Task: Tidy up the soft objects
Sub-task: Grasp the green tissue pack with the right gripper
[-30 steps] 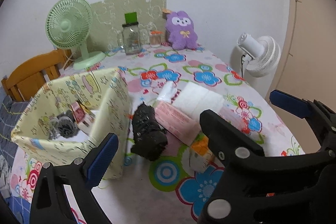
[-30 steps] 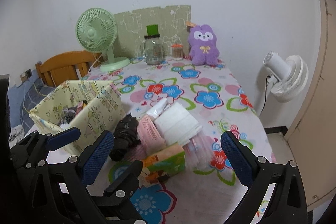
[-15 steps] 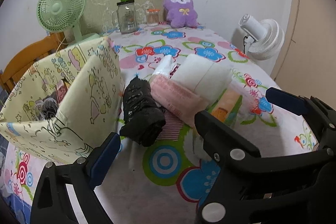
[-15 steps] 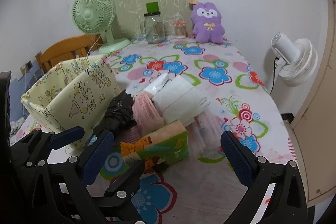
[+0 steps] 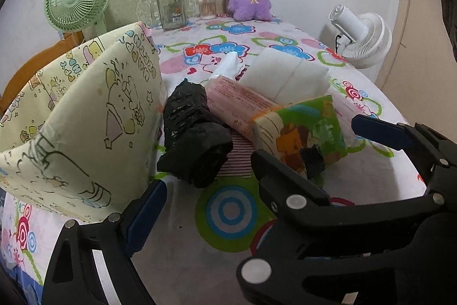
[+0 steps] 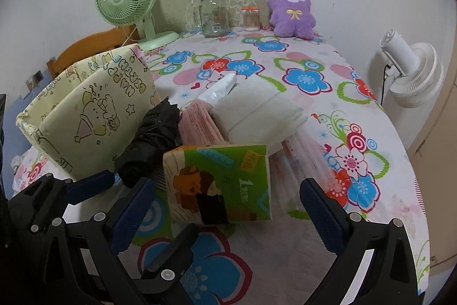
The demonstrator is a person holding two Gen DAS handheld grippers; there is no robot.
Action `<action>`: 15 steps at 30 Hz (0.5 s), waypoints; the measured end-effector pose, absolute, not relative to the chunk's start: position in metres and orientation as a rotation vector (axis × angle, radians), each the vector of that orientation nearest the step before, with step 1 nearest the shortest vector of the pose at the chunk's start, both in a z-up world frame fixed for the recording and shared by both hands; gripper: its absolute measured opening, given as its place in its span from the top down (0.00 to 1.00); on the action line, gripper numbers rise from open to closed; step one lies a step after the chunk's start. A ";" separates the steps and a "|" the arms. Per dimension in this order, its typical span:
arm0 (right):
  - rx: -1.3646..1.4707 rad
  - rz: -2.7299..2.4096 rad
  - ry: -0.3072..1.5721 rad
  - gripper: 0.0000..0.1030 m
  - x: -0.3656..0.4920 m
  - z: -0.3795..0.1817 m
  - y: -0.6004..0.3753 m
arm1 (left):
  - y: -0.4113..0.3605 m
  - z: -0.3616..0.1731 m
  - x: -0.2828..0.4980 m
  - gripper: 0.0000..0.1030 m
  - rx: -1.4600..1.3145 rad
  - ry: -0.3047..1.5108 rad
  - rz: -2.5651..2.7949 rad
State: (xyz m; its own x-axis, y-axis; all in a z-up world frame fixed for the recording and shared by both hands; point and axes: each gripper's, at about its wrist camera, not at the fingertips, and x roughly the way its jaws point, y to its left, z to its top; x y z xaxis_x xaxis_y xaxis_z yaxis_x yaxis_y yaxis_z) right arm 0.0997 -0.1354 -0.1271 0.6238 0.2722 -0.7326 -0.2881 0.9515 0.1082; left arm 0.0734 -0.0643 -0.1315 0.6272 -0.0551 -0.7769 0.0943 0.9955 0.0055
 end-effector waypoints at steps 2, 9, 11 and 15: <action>-0.020 0.320 0.844 0.05 0.102 -0.129 -0.134 | -0.064 -0.132 0.074 0.09 0.049 0.893 -0.086; -0.044 0.304 0.842 0.31 0.105 -0.131 -0.132 | -0.066 -0.133 0.077 0.09 0.056 0.897 -0.079; -0.036 0.304 0.842 0.33 0.105 -0.132 -0.134 | -0.067 -0.133 0.078 0.09 0.062 0.894 -0.075; -0.030 0.301 0.831 0.35 0.104 -0.127 -0.137 | -0.068 -0.128 0.077 0.09 0.075 0.874 -0.053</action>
State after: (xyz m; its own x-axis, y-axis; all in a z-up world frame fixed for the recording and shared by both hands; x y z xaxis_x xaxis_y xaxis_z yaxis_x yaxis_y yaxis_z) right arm 0.1036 -0.1366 -0.1274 0.6341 0.2510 -0.7314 -0.2747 0.9573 0.0904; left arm 0.0766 -0.0678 -0.1276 0.6409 -0.0154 -0.7675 0.0768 0.9961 0.0441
